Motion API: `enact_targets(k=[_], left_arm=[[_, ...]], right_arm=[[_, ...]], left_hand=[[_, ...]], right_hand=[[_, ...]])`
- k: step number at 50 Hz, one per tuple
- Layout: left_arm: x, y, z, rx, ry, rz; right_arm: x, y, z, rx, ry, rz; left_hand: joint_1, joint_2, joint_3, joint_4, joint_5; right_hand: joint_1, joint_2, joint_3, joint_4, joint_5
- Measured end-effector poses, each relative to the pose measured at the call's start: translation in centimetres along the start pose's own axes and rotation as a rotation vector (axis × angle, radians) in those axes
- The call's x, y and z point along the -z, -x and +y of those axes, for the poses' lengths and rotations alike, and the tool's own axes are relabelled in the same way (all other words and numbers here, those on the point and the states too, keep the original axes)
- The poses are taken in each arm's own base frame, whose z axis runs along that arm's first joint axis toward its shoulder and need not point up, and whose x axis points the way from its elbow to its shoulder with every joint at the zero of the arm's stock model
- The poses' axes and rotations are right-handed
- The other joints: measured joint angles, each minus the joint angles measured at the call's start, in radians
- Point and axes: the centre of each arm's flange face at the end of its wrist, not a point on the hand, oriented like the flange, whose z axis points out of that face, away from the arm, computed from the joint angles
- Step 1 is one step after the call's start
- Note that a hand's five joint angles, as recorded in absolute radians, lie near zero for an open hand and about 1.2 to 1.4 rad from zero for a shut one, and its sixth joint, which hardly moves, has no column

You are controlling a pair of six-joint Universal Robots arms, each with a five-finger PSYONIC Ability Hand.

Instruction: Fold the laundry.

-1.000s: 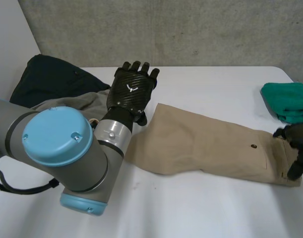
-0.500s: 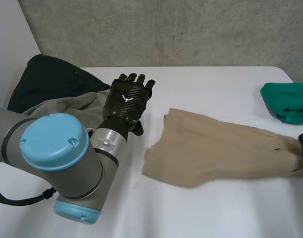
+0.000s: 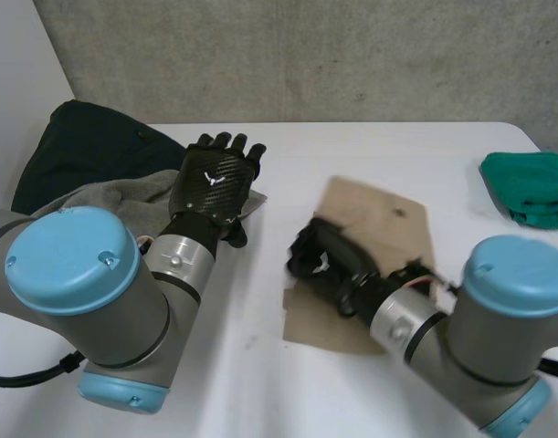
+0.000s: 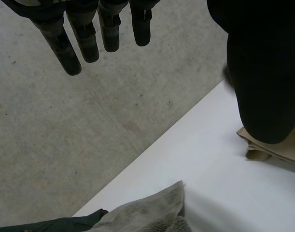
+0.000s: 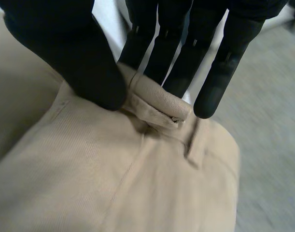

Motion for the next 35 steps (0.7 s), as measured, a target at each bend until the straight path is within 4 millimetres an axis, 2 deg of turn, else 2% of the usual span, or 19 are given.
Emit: enact_targets(k=[3,6,8,13,14,16,19,23,29,35], left_arm=[[-0.3,0.3,-0.1,0.000,-0.004,-0.010],[-0.7,0.7,-0.2,0.001,-0.015,-0.020],[-1.2,1.0,-0.5,0.002,-0.028,-0.031],[-2.5,1.3,-1.6,0.007,-0.073,-0.048],[-3.0,1.3,-2.0,0.009,-0.090,-0.050],[-3.6,1.0,-2.5,0.012,-0.109,-0.047],[-4.7,-0.1,-3.0,0.018,-0.136,-0.018],[-5.4,-2.9,-3.2,0.021,-0.150,0.073],[-5.9,-7.7,-1.9,0.021,-0.123,0.220],[-6.3,-10.4,1.2,0.008,-0.030,0.298]], right_arm=[[-0.3,1.5,-0.2,-0.008,-0.032,-0.046],[-0.3,1.1,-0.4,-0.036,-0.029,-0.032],[0.1,-0.4,-0.7,-0.090,-0.027,0.014],[1.7,-5.6,-1.4,-0.323,-0.042,0.169],[2.5,-7.5,-1.4,-0.432,-0.055,0.226],[3.4,-9.4,-1.2,-0.555,-0.064,0.288],[5.3,-12.3,0.0,-0.744,-0.043,0.396],[6.9,-13.9,2.3,-0.861,0.051,0.472],[7.4,-14.0,5.8,-0.944,0.216,0.486],[6.1,-12.7,8.0,-1.007,0.320,0.403]], left_hand=[[0.000,0.000,0.000,0.000,0.000],[0.000,0.000,0.000,0.000,0.000],[0.000,0.000,0.000,0.000,0.000],[0.000,0.000,0.000,0.000,0.000],[0.000,0.000,0.000,0.000,0.000],[0.000,0.000,0.000,0.000,0.000],[0.000,0.000,0.000,0.000,0.000],[0.000,0.000,0.000,0.000,0.000],[0.000,0.000,0.000,0.000,0.000],[0.000,0.000,0.000,0.000,0.000]], right_hand=[[-0.449,-0.470,-0.463,-0.473,-0.478],[-0.559,-0.587,-0.587,-0.610,-0.621],[-0.614,-0.636,-0.652,-0.679,-0.688],[-0.750,-0.790,-0.801,-0.816,-0.813],[-0.750,-0.793,-0.803,-0.820,-0.813],[-0.750,-0.793,-0.803,-0.820,-0.813],[-0.750,-0.793,-0.803,-0.820,-0.813],[-0.750,-0.793,-0.803,-0.820,-0.813],[-0.750,-0.793,-0.803,-0.820,-0.813],[-0.750,-0.793,-0.803,-0.820,-0.813]])
